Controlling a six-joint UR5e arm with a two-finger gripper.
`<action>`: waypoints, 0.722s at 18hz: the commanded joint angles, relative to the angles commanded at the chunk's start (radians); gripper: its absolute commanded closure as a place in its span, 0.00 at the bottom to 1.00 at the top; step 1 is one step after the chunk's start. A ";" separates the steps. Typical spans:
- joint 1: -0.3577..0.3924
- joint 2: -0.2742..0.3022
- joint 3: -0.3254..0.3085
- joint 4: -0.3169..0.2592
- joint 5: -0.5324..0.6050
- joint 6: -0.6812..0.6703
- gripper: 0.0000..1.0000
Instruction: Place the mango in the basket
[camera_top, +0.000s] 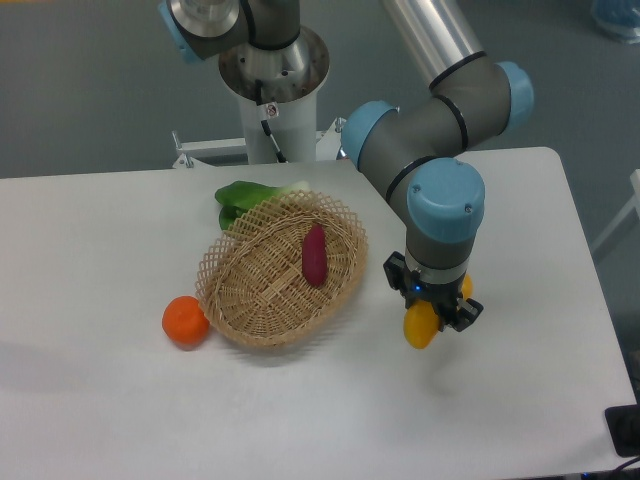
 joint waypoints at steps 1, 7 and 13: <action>0.000 0.000 -0.002 0.006 0.000 0.000 0.59; -0.002 -0.002 0.000 0.000 0.002 0.000 0.58; -0.003 -0.002 -0.002 -0.005 0.000 -0.002 0.59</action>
